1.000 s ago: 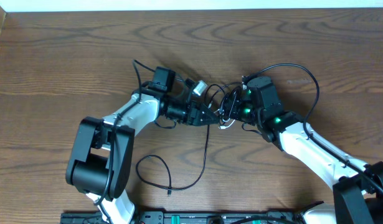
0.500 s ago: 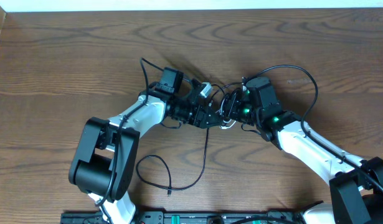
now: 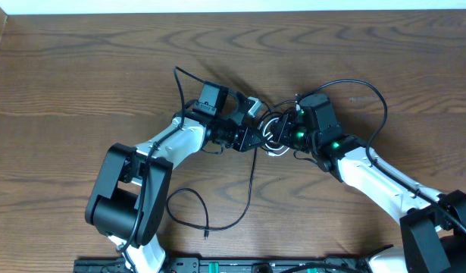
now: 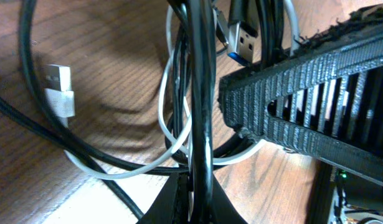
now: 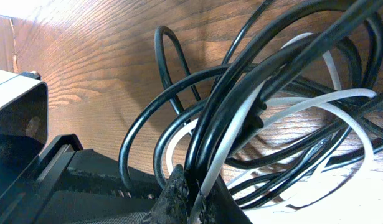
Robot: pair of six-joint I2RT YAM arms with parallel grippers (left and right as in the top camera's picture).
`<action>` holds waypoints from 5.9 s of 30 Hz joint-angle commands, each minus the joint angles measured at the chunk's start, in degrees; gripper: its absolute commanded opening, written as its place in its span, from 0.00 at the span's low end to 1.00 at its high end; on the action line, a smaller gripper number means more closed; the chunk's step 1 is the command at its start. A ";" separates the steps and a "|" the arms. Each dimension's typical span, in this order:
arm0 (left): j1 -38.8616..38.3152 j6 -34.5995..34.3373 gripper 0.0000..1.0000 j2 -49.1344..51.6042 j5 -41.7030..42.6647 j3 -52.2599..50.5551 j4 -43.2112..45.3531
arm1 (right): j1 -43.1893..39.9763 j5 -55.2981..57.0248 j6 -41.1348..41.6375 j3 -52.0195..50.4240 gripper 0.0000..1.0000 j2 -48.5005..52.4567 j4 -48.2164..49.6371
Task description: Untangle cables
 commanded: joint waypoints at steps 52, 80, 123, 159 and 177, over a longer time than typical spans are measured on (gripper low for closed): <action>22.12 -8.87 0.07 0.17 -2.27 0.13 -7.65 | -32.44 -11.28 -32.85 1.97 0.30 0.46 -37.00; 17.92 -1.99 0.08 0.17 9.20 0.13 -4.96 | -13.20 -20.44 -27.71 6.21 0.52 -6.05 -34.73; 6.19 9.94 0.79 -22.16 -4.48 0.13 -19.50 | 2.10 7.72 -5.73 -5.44 0.01 -5.42 -8.33; -6.71 1.38 0.07 -6.16 -25.51 0.13 -2.25 | -7.80 -27.91 -20.39 -5.42 0.01 -1.68 2.69; 12.44 -11.78 0.08 -6.23 -18.86 0.13 -5.81 | -12.68 -27.39 -22.12 -5.42 0.01 -42.36 2.67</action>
